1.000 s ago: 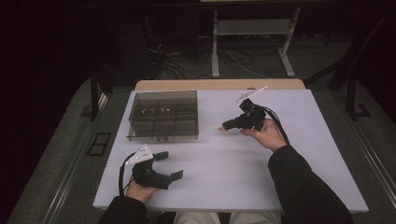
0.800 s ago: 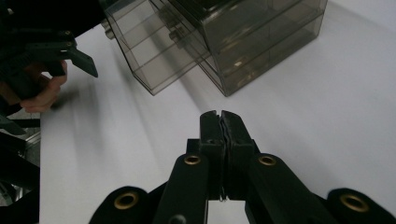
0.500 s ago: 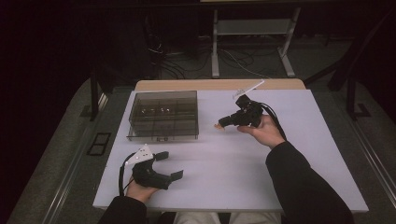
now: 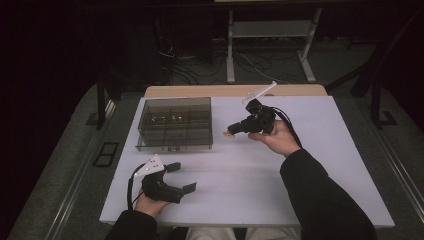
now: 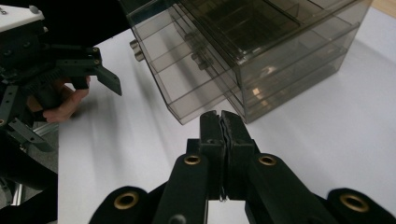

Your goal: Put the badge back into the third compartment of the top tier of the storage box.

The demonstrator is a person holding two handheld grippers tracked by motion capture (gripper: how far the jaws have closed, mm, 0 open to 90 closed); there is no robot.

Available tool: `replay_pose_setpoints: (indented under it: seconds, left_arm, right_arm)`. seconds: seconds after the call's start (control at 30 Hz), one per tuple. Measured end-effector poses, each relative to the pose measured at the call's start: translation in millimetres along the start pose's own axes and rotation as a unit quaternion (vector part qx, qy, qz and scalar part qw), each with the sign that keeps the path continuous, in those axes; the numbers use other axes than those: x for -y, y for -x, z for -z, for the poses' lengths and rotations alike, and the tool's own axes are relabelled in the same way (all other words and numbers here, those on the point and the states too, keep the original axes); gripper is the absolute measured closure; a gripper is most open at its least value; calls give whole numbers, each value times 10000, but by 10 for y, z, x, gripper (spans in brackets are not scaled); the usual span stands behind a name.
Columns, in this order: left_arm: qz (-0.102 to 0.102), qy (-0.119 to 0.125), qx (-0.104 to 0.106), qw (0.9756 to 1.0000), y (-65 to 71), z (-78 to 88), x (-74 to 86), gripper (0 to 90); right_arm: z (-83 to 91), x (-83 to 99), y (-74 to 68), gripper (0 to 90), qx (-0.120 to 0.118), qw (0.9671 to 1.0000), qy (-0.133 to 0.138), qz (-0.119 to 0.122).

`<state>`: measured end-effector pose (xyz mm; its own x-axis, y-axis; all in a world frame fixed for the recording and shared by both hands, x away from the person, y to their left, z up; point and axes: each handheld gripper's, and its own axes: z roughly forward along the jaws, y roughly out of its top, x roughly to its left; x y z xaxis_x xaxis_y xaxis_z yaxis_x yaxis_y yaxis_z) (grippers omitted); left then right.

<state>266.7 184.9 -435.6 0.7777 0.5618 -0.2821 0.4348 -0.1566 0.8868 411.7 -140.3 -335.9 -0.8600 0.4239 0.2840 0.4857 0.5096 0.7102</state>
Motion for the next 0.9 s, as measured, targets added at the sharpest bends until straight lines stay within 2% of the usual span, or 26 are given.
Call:
replay_pose_setpoints:
  seconds: [0.9]
  left_arm:
    - [-30, -23, 10, 10000, 1, 1, 1, 0]
  right_arm:
    - [-6, -310, -193, 876, -25, 9996, -50, 280]
